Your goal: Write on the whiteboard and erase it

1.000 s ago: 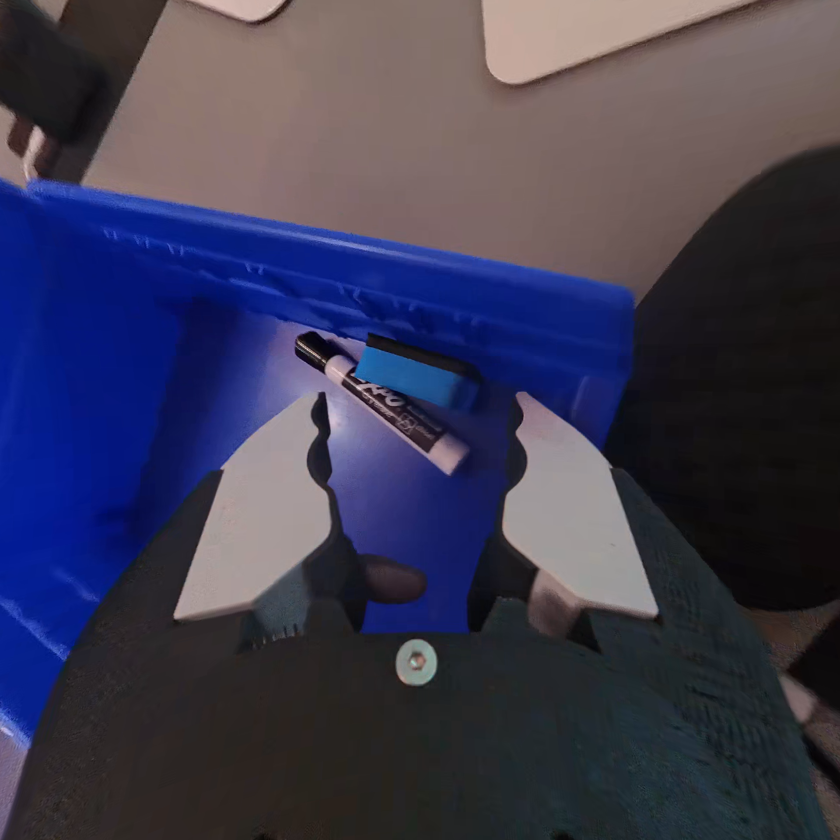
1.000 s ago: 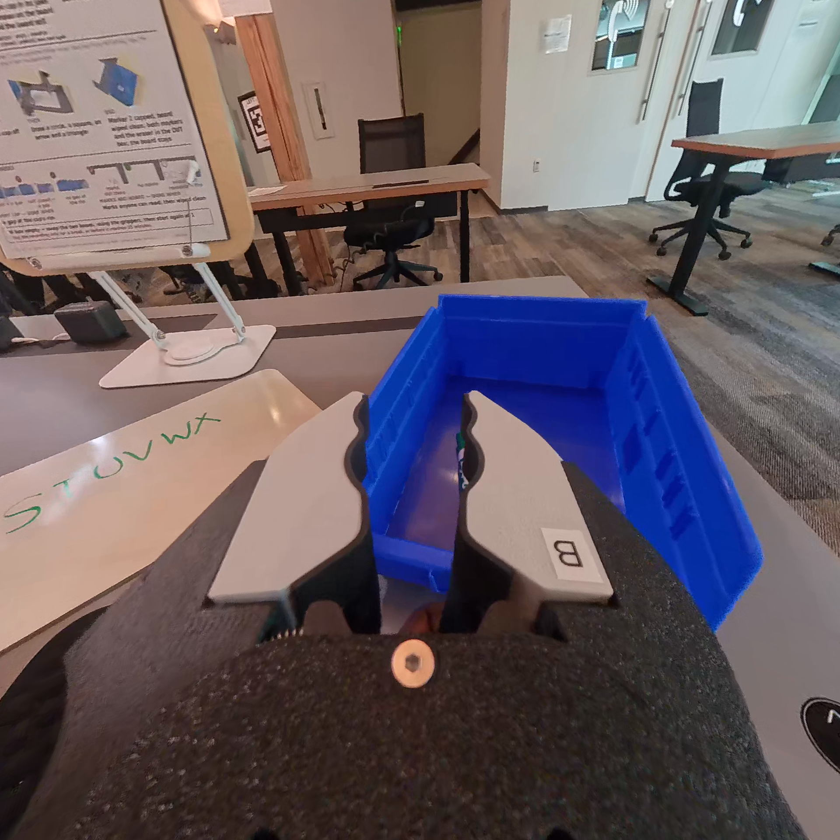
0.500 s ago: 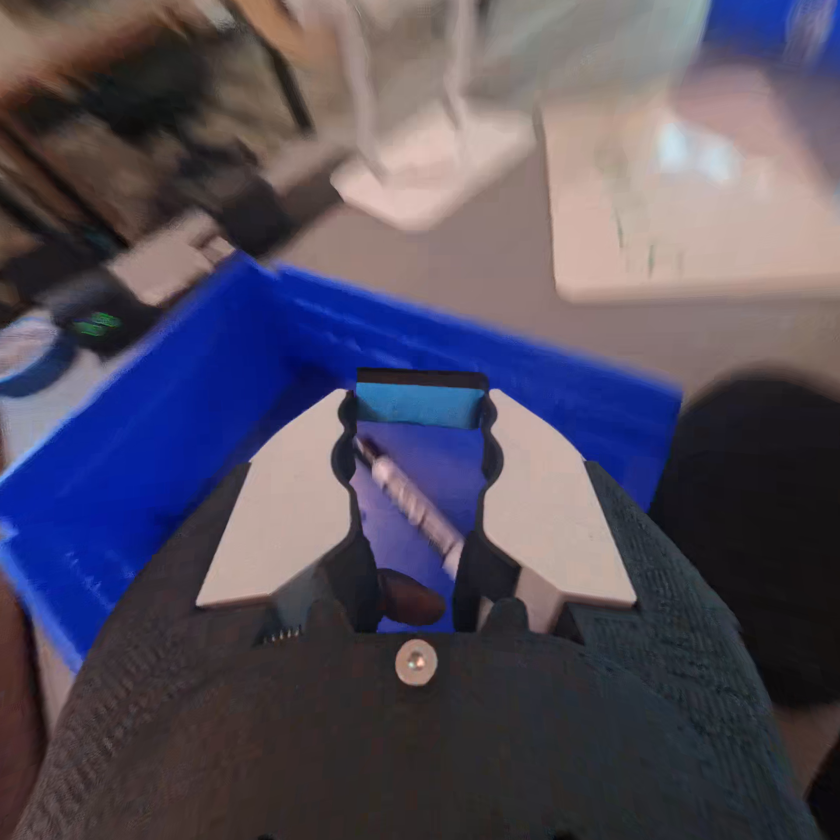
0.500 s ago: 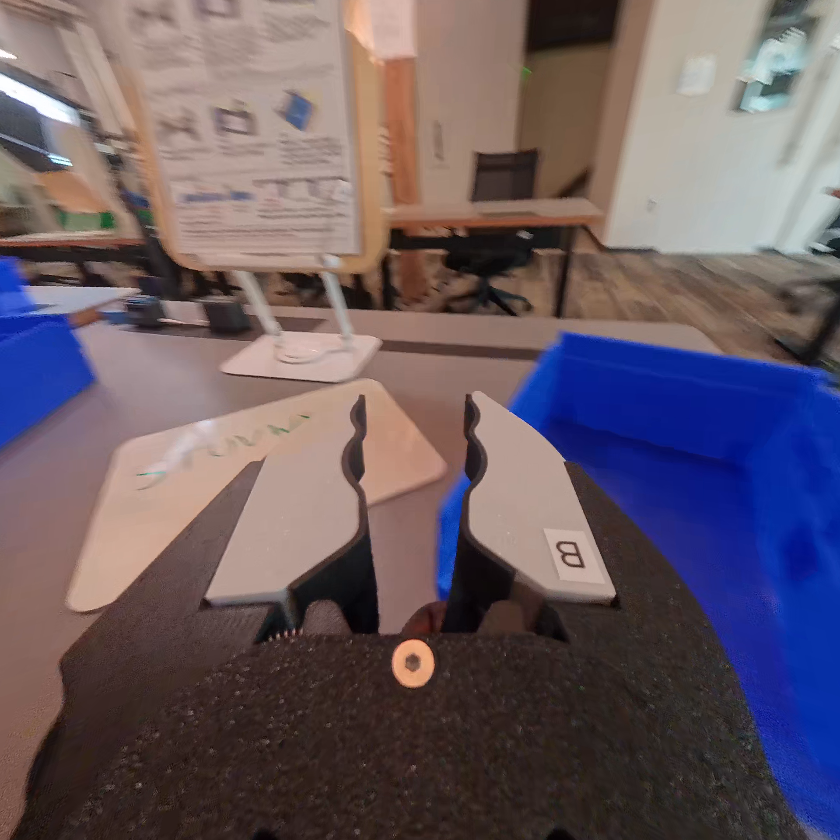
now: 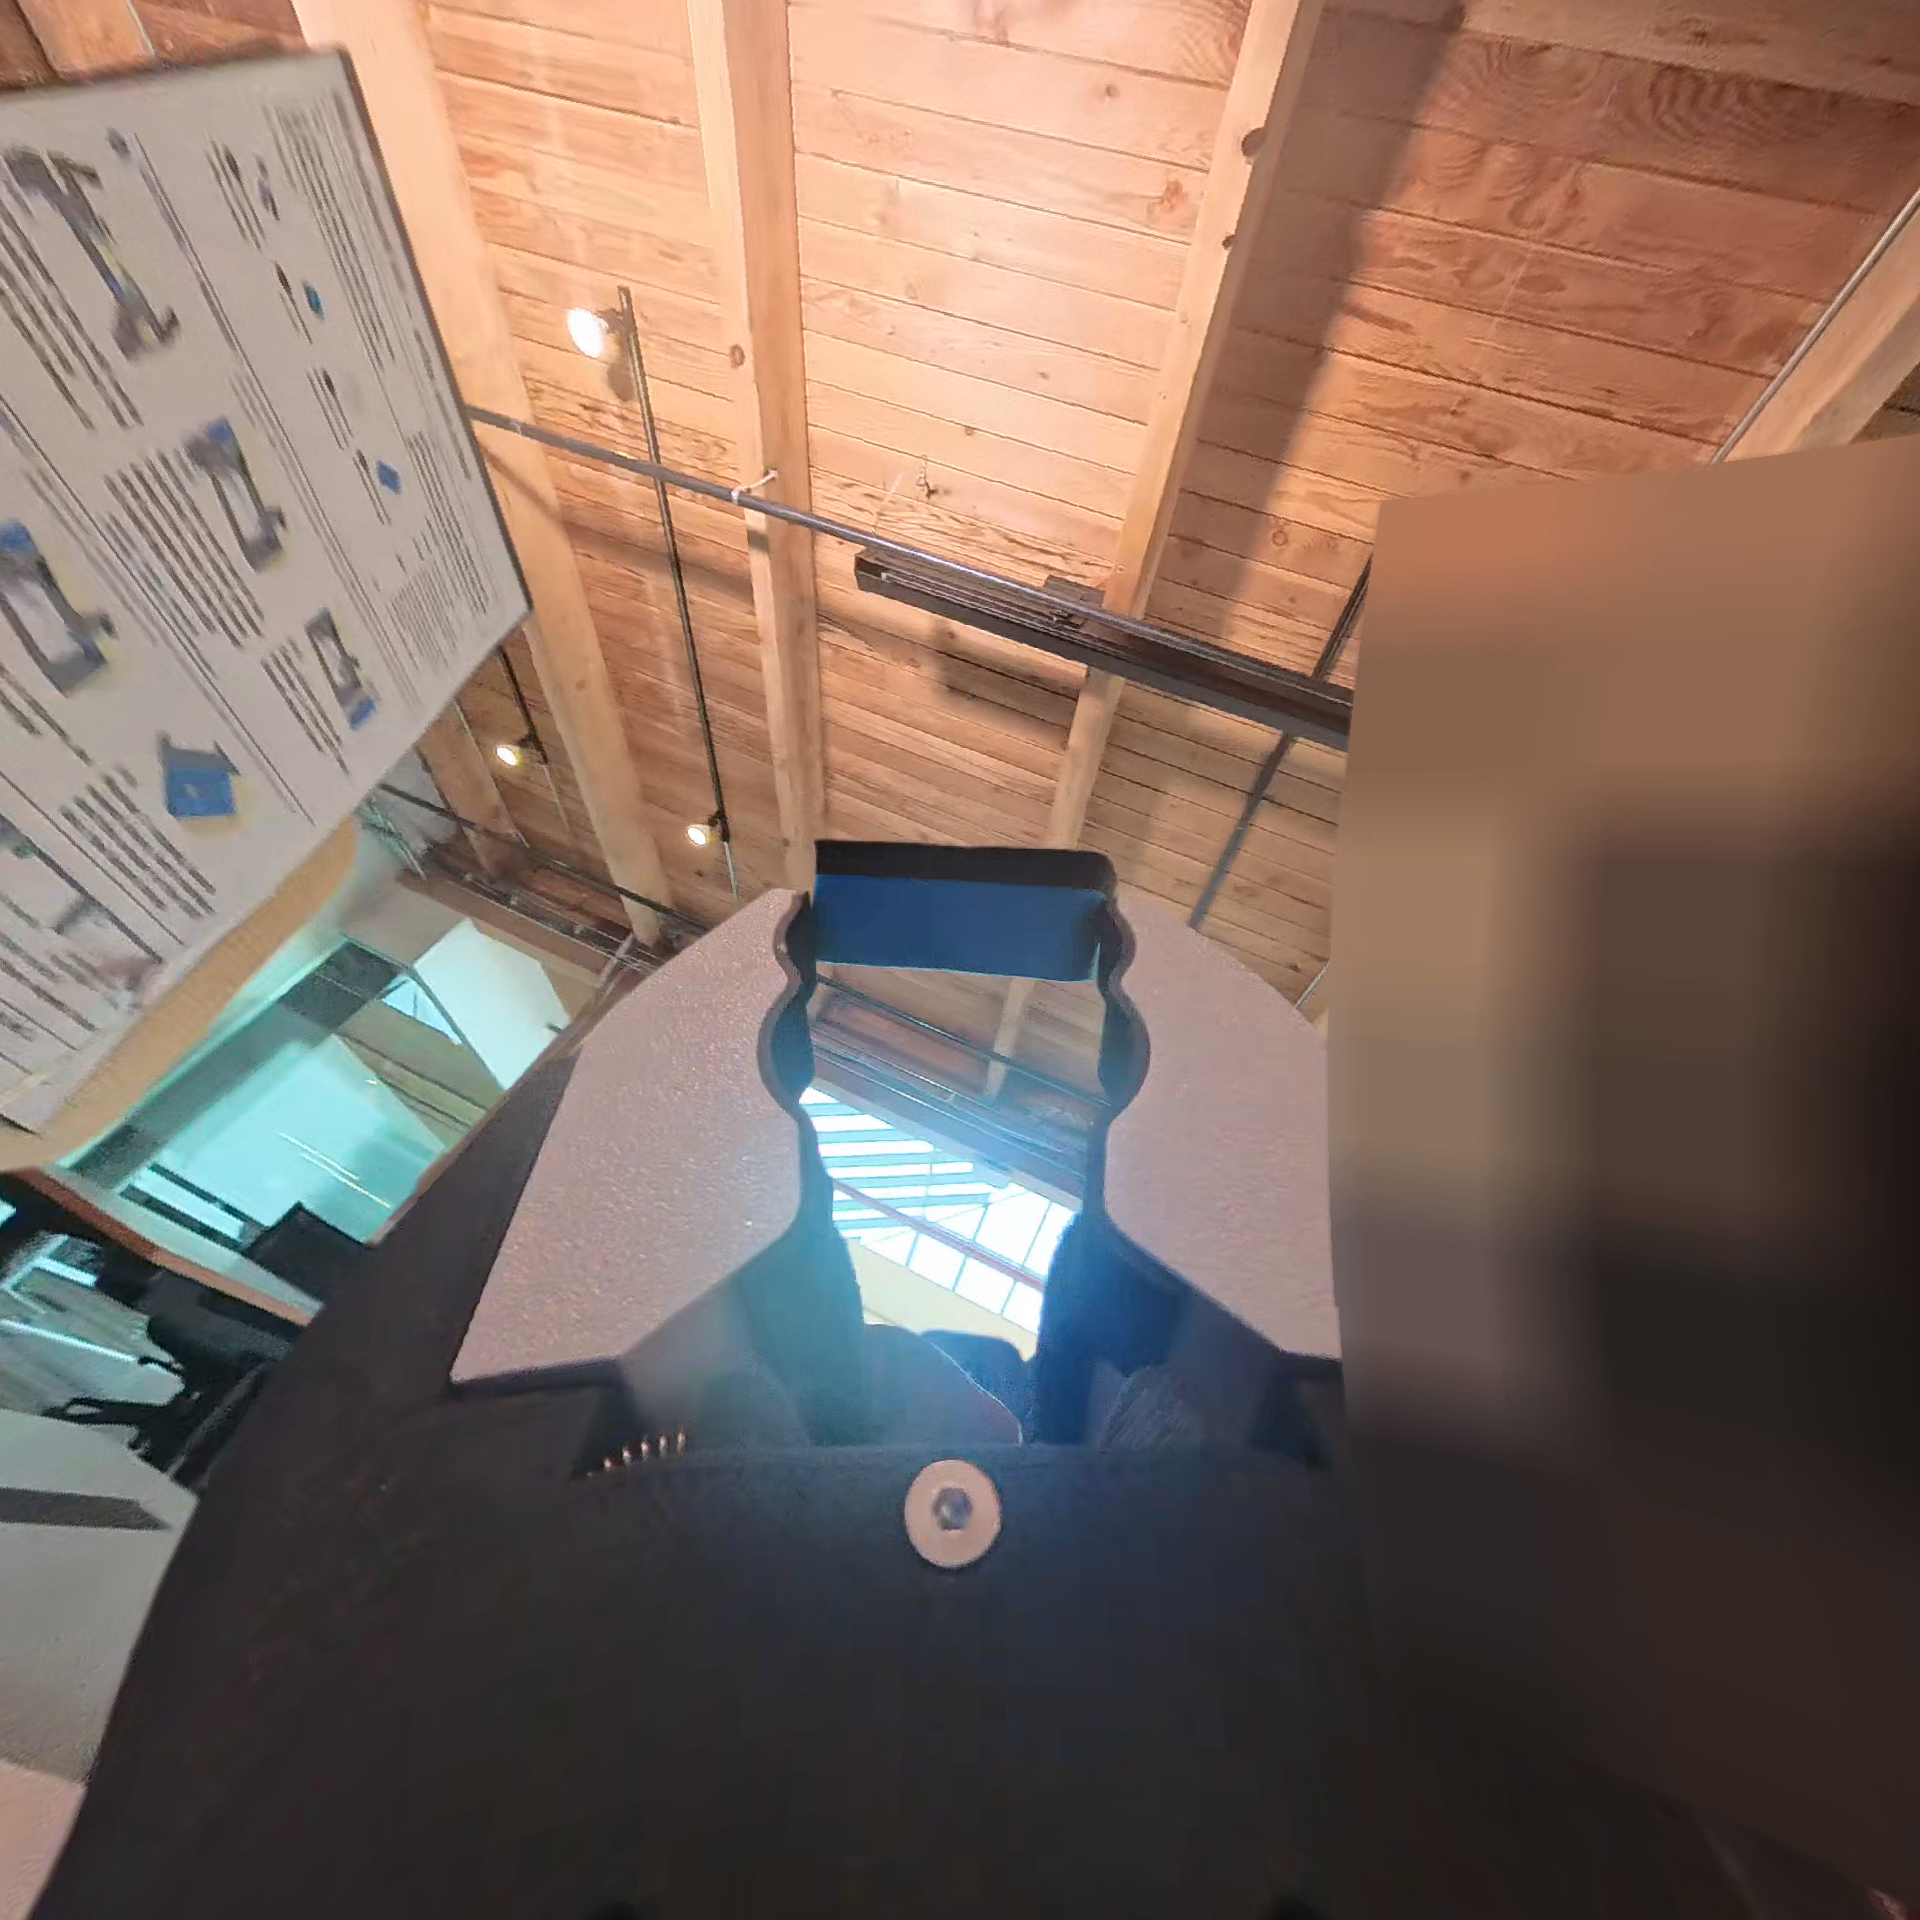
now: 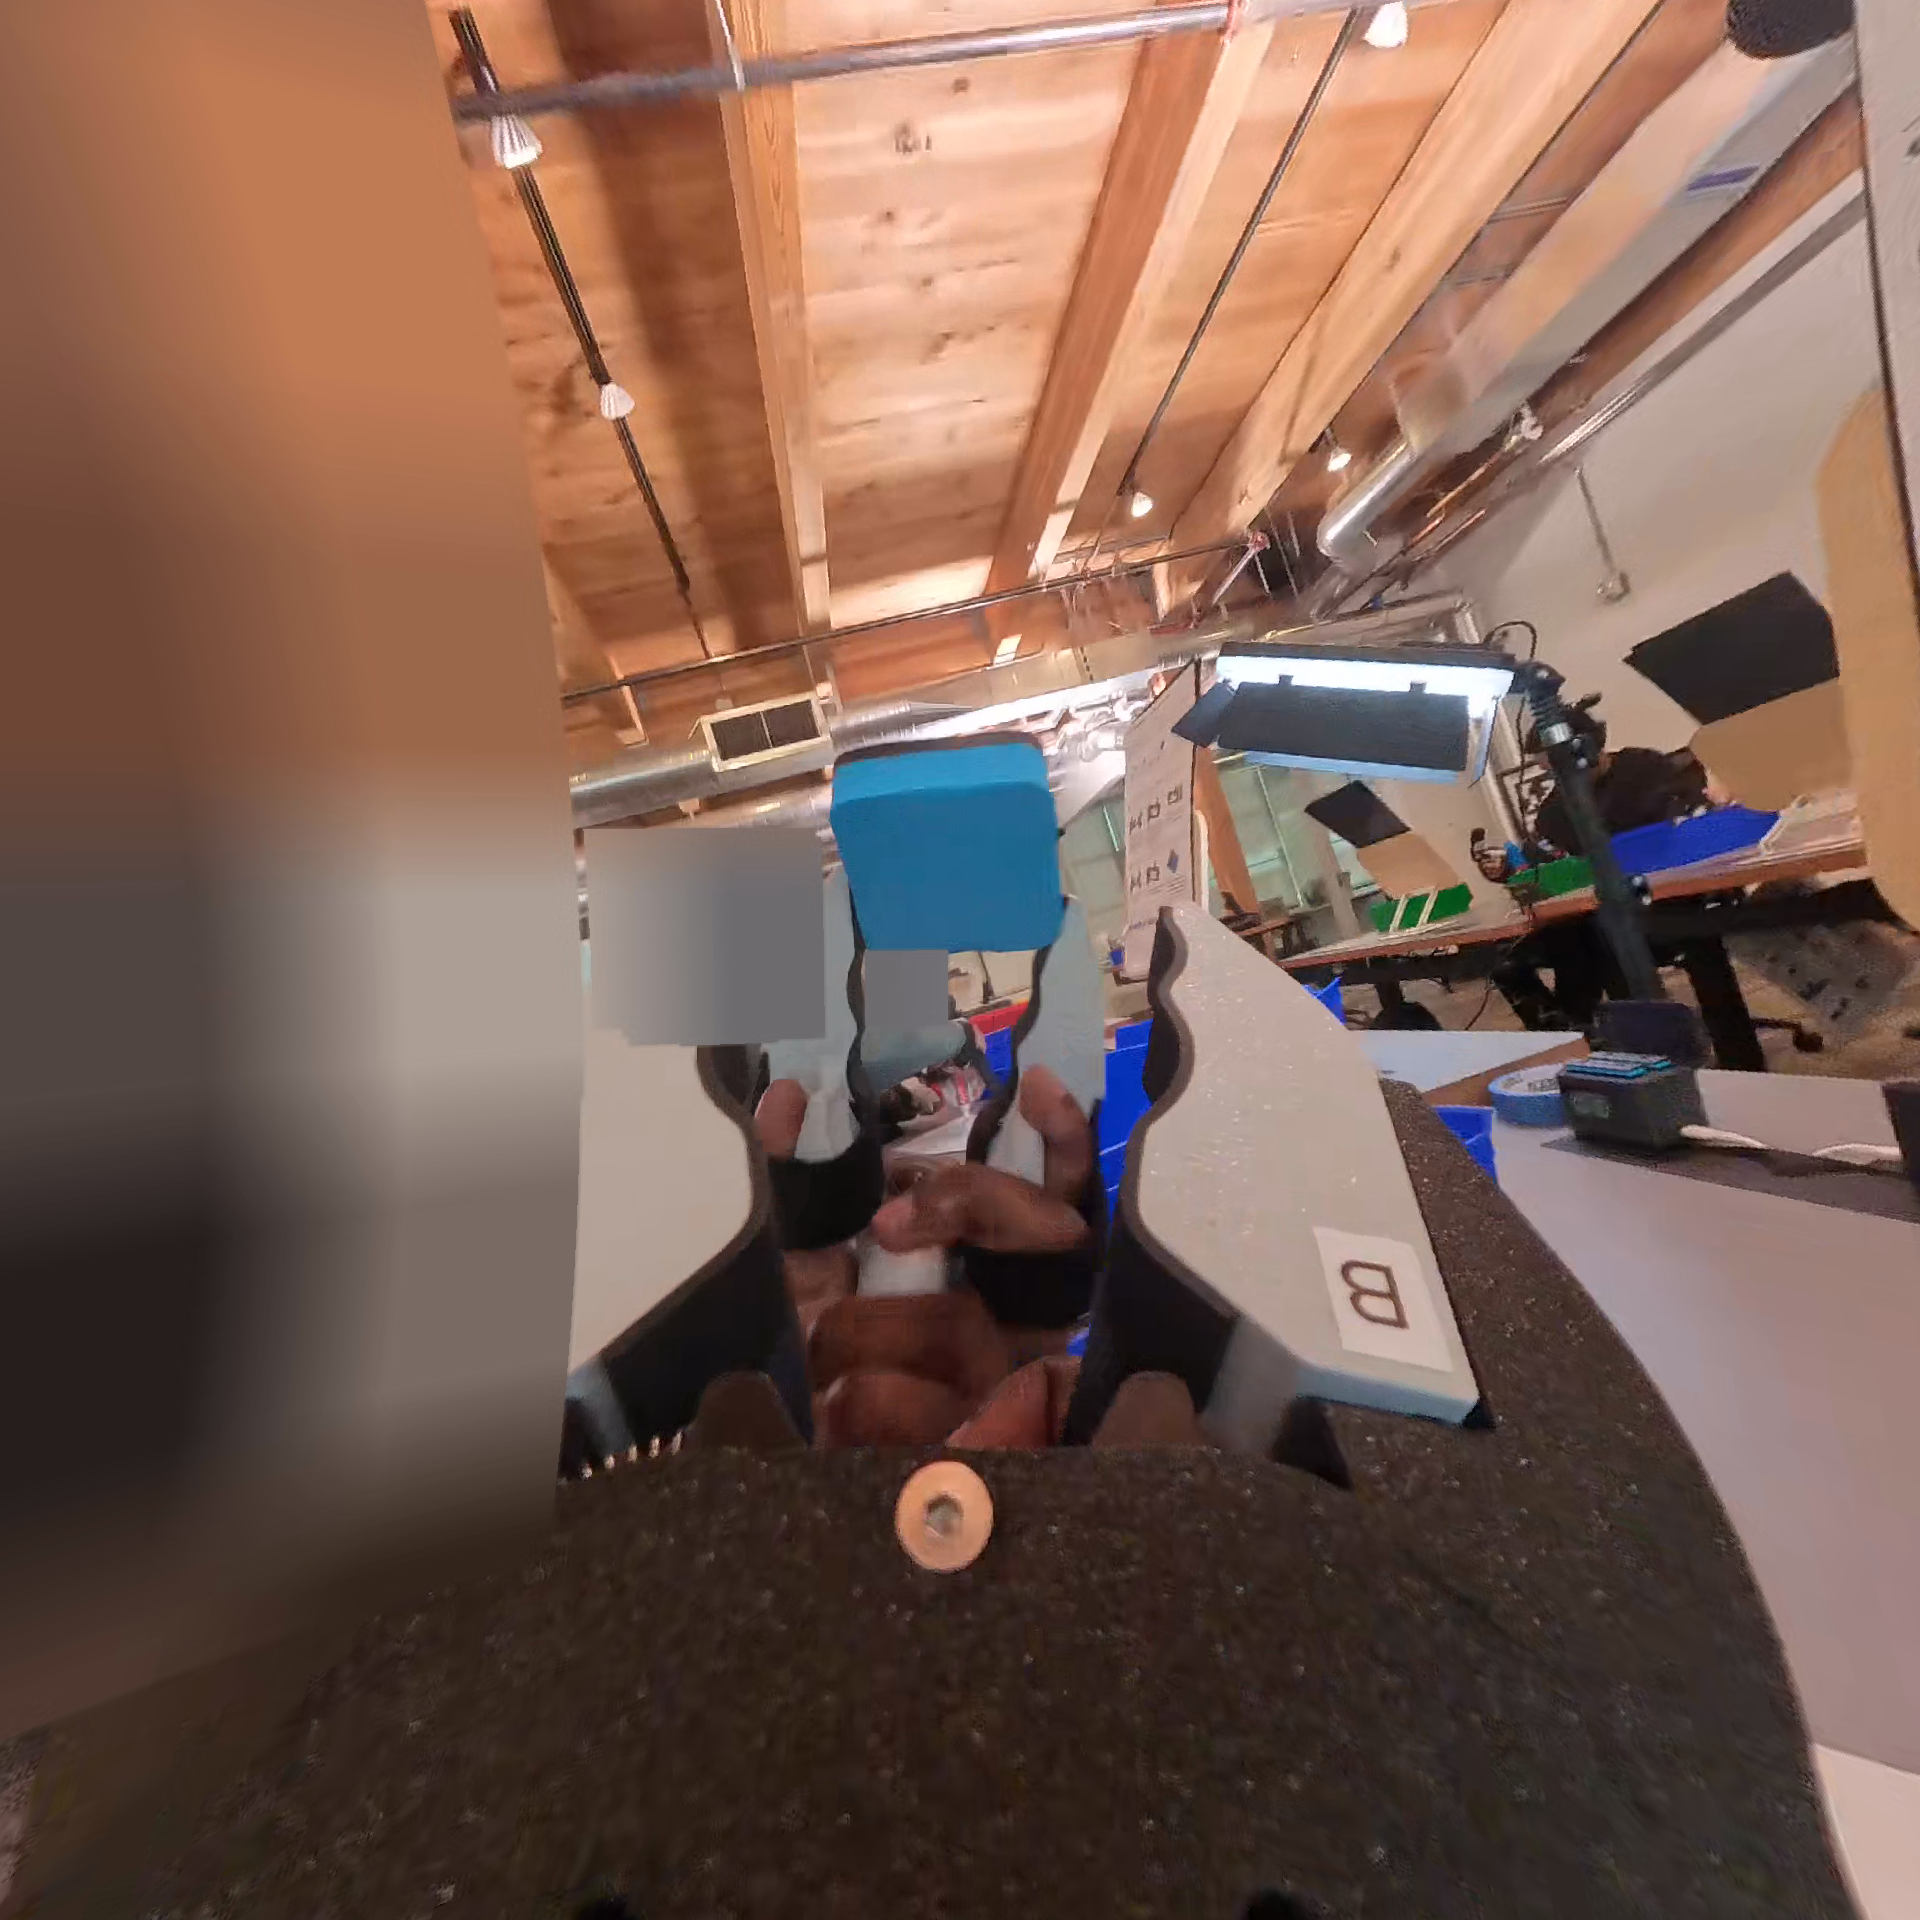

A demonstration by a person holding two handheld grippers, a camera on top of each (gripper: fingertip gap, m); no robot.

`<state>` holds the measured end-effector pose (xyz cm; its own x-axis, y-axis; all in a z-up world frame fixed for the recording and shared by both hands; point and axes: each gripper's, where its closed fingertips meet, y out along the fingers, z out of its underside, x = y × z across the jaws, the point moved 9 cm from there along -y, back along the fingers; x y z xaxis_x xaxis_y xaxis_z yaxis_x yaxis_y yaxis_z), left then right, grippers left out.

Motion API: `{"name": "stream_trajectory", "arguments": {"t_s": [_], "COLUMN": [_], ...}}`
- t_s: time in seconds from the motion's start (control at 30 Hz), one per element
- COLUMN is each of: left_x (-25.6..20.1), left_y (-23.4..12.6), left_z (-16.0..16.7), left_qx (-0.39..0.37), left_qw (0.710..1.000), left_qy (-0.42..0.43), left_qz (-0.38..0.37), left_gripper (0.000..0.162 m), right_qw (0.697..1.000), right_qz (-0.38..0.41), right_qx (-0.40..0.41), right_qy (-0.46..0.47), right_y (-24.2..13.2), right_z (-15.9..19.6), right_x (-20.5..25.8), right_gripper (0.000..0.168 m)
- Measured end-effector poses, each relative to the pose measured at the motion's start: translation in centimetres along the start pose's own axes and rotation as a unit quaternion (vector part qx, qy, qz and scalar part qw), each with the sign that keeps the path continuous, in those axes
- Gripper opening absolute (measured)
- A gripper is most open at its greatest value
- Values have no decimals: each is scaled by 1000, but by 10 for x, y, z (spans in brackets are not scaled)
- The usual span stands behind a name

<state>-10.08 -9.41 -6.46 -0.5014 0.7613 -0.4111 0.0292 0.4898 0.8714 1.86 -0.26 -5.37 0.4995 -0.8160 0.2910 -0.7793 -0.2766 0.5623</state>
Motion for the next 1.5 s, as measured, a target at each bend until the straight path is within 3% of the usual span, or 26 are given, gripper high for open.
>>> {"name": "stream_trajectory", "arguments": {"t_s": [0.17,0.6,0.67,0.73,0.8,0.83,0.9,0.97,1.0,1.03,1.17,1.23,1.27,1.4,1.5], "left_x": [4,12,14,17,25,31,49,68,75,82,102,112,117,136,139], "left_y": [3,1,2,3,3,-1,-17,-36,-44,-49,-50,-48,-49,-60,-61], "left_z": [23,47,50,48,44,41,32,25,24,25,29,29,29,33,35], "left_qx": [30,73,101,179,323,413,575,687,722,740,766,772,776,795,788], "left_qw": [1000,997,995,984,944,904,777,625,567,531,488,474,472,434,452], "left_qy": [9,2,-4,6,55,97,199,274,289,299,310,316,310,299,285], "left_qz": [2,16,19,14,-25,-58,-163,-251,-272,-285,-281,-282,-283,-300,-306], "left_gripper": [53,53,53,52,50,51,58,77,78,78,52,17,2,1,1], "right_qw": [996,997,997,997,992,985,944,856,803,757,660,631,626,623,640], "right_qz": [39,19,15,9,28,41,70,103,117,127,114,109,104,99,102], "right_qx": [12,-14,-13,14,69,126,296,481,561,618,725,750,756,761,748], "right_qy": [-80,-80,-81,-78,-101,-110,-129,-157,-162,-170,-163,-167,-162,-153,-141], "right_y": [9,-2,-8,-20,-36,-44,-58,-71,-77,-80,-78,-76,-74,-72,-73], "right_z": [-5,-9,-13,-22,-39,-48,-59,-55,-49,-41,-5,10,17,35,40], "right_x": [2,-1,-4,-10,-22,-29,-46,-64,-74,-82,-103,-111,-113,-122,-125], "right_gripper": [60,52,52,52,52,52,52,52,52,52,52,52,53,53,55]}}
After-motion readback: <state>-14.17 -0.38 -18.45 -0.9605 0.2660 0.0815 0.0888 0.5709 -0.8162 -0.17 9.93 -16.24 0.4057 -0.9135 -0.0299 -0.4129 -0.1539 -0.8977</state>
